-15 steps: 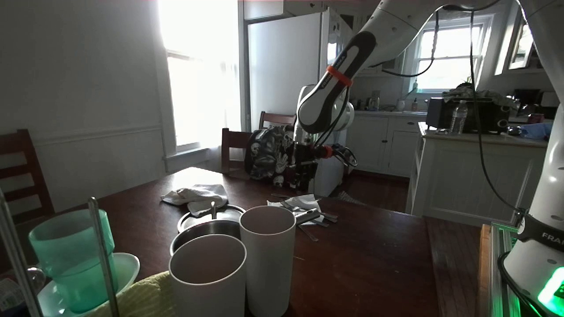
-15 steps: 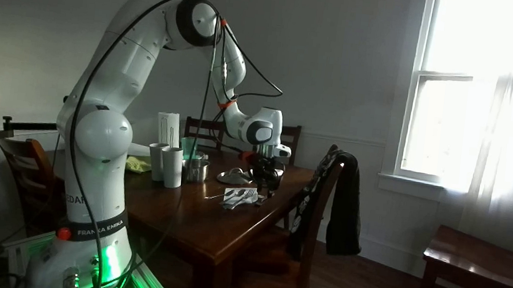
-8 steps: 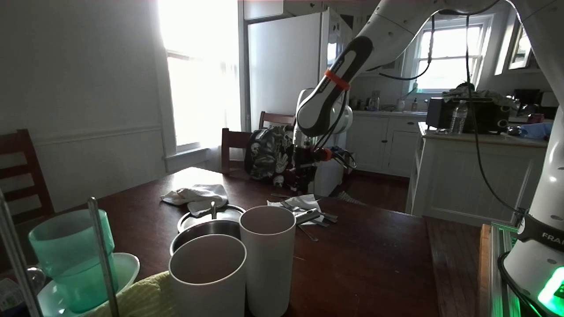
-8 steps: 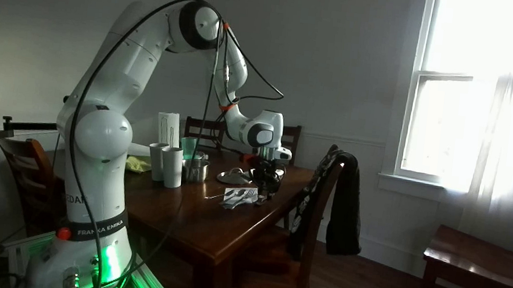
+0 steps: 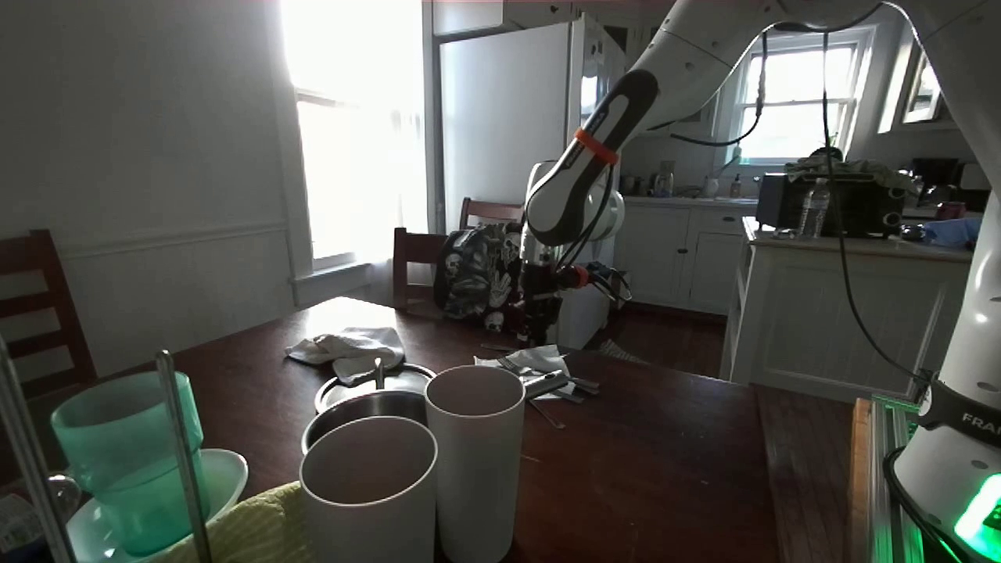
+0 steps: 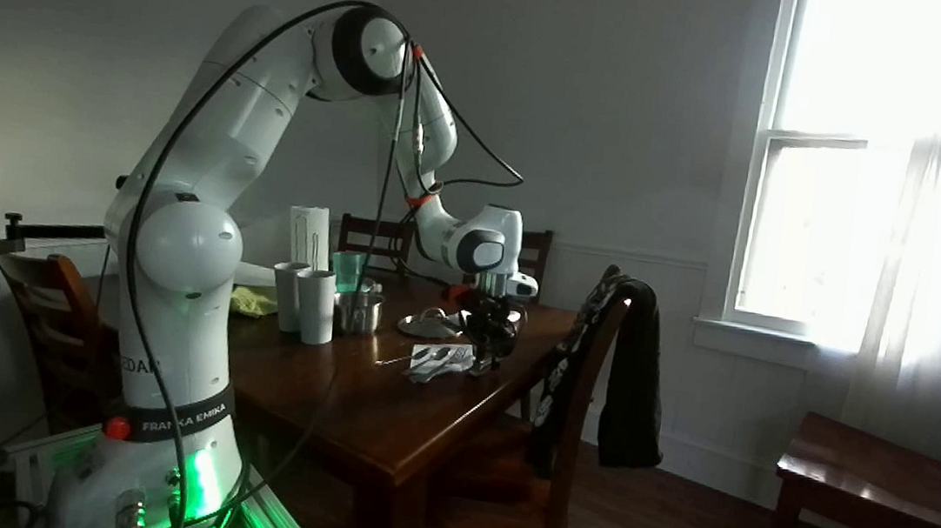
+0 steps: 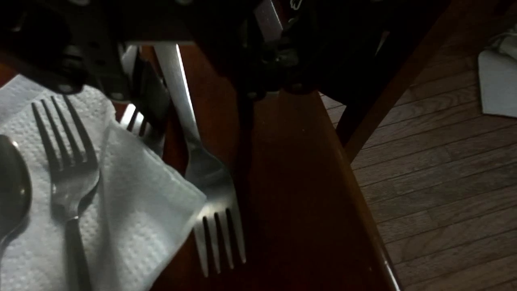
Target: Pick up the fork from the table and put it on the white serviette
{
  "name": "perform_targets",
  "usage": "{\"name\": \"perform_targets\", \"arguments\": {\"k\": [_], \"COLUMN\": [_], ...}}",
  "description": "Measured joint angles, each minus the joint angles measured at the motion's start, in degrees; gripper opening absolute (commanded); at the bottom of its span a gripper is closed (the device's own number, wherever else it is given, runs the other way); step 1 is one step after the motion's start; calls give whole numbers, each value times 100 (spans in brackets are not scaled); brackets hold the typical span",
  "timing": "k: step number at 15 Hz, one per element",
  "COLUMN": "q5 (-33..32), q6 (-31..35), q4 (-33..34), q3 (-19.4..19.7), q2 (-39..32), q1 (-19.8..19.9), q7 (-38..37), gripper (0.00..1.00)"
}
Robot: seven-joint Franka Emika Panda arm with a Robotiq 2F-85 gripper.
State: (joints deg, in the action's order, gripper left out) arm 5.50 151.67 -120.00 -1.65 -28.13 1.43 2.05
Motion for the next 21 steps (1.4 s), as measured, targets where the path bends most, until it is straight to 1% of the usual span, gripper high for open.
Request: {"name": "perform_targets", "arguments": {"k": [5,9,11,13,16,17,18,19,20,21], "q5": [-3,-20,-43,-55,-56,-56,-56,-56,-56,-56], "q6": [-7,-15,-15,-15,-32,-48,-66,-82,-107,-129], "q4": [47,68,76,91,97,97,97,97,98,99], "q3": [24,71,123,176,205,197,182,163,142,118], "q2": [-41,-50,-53,-56,-57,-58,-59,-59,-59,-59], "q1": [2,3,2,2,3,2,2,2,2,2], "q7": [0,0,0,0,0,12,38,73,112,158], "gripper": [40,41,40,46,59,59,61,66,63,66]}}
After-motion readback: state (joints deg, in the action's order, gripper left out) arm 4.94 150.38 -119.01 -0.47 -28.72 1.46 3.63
